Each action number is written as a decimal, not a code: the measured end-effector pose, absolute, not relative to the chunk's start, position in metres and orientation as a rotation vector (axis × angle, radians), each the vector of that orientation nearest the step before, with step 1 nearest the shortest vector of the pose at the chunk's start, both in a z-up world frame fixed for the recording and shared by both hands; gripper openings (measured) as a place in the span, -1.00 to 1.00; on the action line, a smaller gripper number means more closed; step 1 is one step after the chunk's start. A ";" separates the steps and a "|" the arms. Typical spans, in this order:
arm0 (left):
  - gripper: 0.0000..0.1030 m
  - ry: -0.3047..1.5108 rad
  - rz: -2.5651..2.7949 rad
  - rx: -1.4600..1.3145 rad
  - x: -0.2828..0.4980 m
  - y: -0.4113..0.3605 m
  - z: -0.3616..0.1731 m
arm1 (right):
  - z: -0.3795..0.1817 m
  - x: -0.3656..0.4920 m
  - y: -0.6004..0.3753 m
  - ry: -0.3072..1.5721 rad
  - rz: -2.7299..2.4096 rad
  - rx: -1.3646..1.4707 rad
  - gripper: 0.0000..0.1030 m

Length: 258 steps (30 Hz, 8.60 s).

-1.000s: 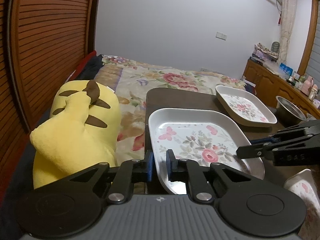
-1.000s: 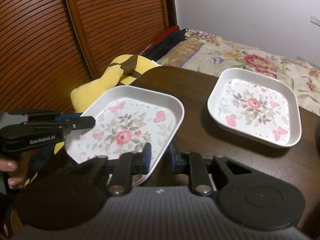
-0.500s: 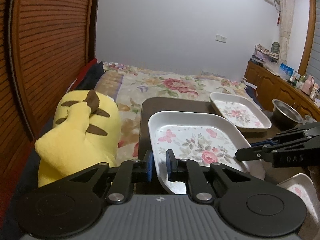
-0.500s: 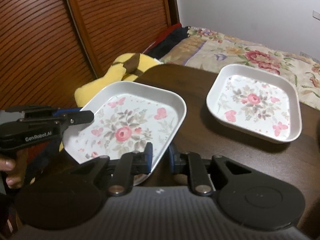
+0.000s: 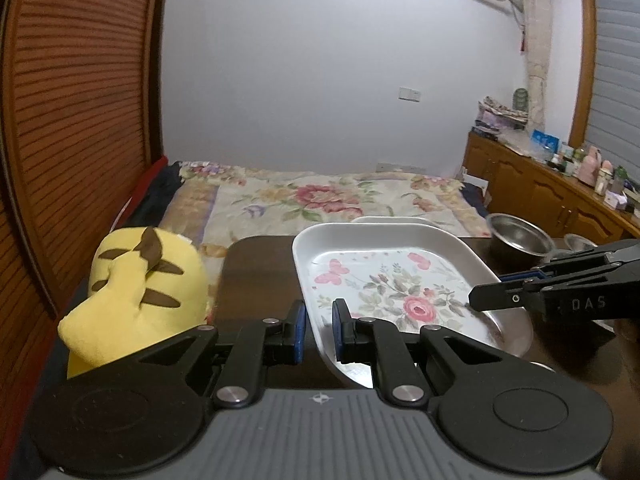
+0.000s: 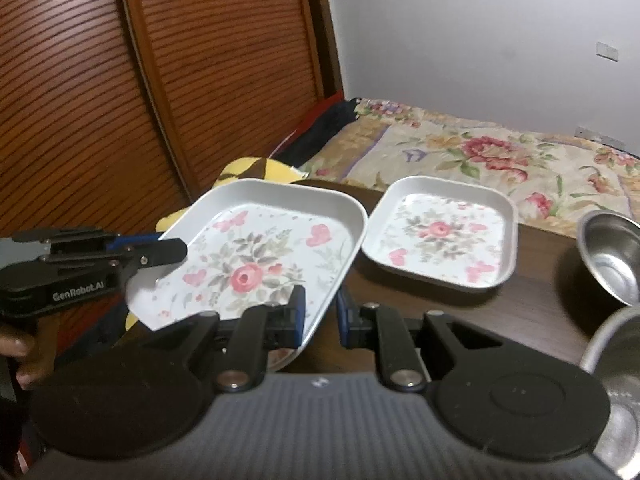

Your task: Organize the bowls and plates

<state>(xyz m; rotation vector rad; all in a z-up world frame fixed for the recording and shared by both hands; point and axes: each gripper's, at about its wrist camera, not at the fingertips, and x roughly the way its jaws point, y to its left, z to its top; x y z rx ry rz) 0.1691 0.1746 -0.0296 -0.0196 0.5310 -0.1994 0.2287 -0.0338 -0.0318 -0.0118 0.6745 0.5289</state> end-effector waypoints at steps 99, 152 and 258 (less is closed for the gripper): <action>-0.69 0.660 -0.216 0.054 0.089 0.099 -0.089 | -0.103 0.108 -0.124 0.588 0.481 0.147 -0.59; -0.12 0.548 -0.245 0.092 0.204 0.095 -0.027 | -0.003 0.197 -0.147 0.510 0.447 0.037 -0.29; -0.77 0.529 -0.316 0.064 0.188 0.097 0.000 | 0.006 0.235 -0.120 0.738 0.547 -0.134 -0.69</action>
